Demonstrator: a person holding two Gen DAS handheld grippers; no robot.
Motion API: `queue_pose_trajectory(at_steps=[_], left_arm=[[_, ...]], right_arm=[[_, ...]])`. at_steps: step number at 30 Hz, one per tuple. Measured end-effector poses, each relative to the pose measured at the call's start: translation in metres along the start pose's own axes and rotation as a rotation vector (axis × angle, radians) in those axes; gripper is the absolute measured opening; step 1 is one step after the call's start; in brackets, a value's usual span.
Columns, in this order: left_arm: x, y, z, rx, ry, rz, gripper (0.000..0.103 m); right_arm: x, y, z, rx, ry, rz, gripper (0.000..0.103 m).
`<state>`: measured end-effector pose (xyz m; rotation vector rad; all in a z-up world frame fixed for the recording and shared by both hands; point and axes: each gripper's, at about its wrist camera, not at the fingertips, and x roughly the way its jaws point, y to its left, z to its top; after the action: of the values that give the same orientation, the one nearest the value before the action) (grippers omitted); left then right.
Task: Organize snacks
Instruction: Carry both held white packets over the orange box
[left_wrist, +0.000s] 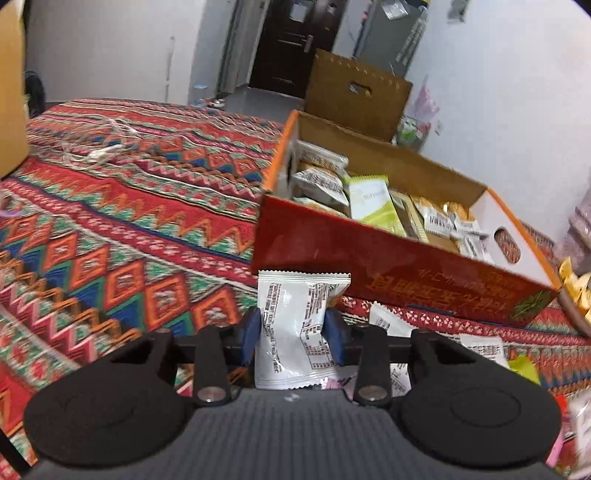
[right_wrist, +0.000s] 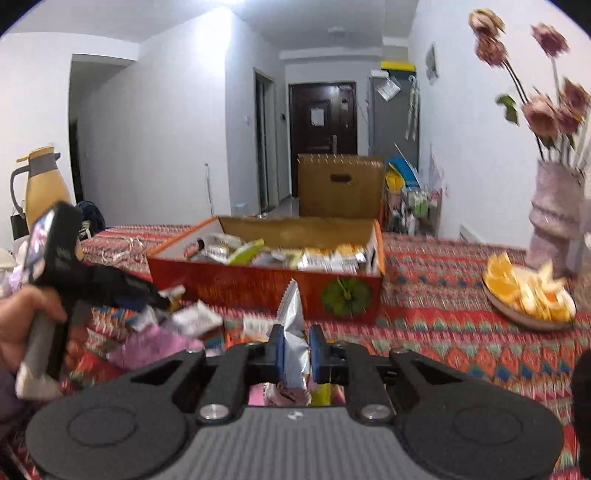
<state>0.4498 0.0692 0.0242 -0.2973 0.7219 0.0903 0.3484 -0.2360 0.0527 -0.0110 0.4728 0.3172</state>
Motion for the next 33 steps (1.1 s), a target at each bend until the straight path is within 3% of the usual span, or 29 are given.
queue_pose_trajectory(at_steps=[7, 14, 19, 23, 30, 33], left_arm=[[-0.107, 0.003, -0.031, 0.058, -0.157, -0.031, 0.038], [-0.174, -0.005, -0.094, 0.051, -0.138, -0.107, 0.038], [-0.181, -0.018, -0.102, 0.082, -0.14, -0.13, 0.038], [-0.174, -0.031, -0.091, 0.099, -0.141, -0.162, 0.038], [-0.134, -0.073, -0.028, 0.153, -0.148, -0.281, 0.038], [-0.1, -0.098, 0.008, 0.168, -0.146, -0.291, 0.038]], right_arm=[[-0.047, -0.005, -0.031, 0.043, 0.007, 0.015, 0.013], [-0.084, 0.001, -0.05, 0.093, 0.01, 0.077, 0.013], [-0.089, 0.006, -0.055, 0.082, 0.016, 0.067, 0.013], [-0.088, 0.001, -0.051, 0.091, 0.001, 0.055, 0.014], [-0.051, -0.021, 0.003, 0.042, -0.071, 0.053, 0.013], [-0.021, -0.036, 0.037, 0.042, -0.103, 0.069, 0.013]])
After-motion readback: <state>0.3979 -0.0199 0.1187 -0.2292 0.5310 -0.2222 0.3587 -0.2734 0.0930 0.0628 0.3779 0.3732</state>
